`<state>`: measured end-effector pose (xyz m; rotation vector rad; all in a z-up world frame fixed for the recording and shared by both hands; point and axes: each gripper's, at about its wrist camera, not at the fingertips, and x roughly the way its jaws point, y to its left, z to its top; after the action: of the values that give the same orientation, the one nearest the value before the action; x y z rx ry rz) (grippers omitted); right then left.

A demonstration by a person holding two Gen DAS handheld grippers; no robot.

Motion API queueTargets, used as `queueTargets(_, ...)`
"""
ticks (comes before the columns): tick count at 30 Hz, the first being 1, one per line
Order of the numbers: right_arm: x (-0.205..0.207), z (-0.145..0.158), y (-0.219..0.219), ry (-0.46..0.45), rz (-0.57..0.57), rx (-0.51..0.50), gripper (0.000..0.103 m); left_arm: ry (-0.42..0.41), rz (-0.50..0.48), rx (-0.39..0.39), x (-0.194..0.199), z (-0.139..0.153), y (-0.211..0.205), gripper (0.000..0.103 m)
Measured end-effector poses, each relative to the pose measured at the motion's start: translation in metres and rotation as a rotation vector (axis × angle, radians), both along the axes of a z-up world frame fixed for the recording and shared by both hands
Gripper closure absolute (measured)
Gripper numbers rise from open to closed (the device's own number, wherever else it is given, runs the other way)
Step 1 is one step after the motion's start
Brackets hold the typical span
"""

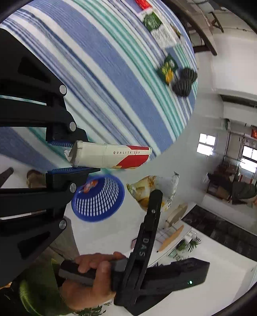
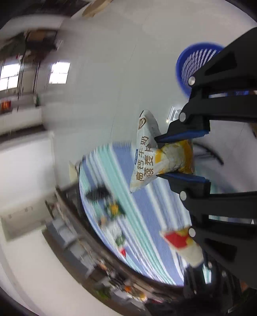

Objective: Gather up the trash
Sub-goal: 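Carry both packets over the blue wastebasket and open both tools, then move both tools back over the table toward the milk carton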

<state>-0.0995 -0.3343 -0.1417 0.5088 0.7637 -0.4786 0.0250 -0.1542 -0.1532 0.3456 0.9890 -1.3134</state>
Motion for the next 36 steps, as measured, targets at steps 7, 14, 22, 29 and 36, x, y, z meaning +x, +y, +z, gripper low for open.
queueTargets(7, -0.108, -0.058, -0.077, 0.124, -0.26, 0.031, 0.074, 0.069, -0.173, 0.043, -0.081, -0.032, -0.098, 0.087)
queueTargets(14, -0.154, -0.117, -0.115, 0.132, -0.376, 0.173, 0.074, 0.086, -0.247, 0.112, -0.119, -0.1, -0.18, 0.086)
queueTargets(22, -0.161, -0.129, -0.13, 0.12, -0.425, 0.237, 0.044, 0.064, -0.271, 0.165, -0.138, -0.154, -0.229, 0.046)
queueTargets(29, -0.16, -0.109, -0.13, 0.101, -0.467, 0.133, 0.029, 0.032, -0.185, 0.079, -0.124, -0.121, -0.201, 0.017)
queueTargets(36, -0.126, -0.075, -0.097, 0.059, -0.44, -0.058, 0.019, -0.121, -0.162, -0.12, -0.111, -0.038, -0.116, 0.005)
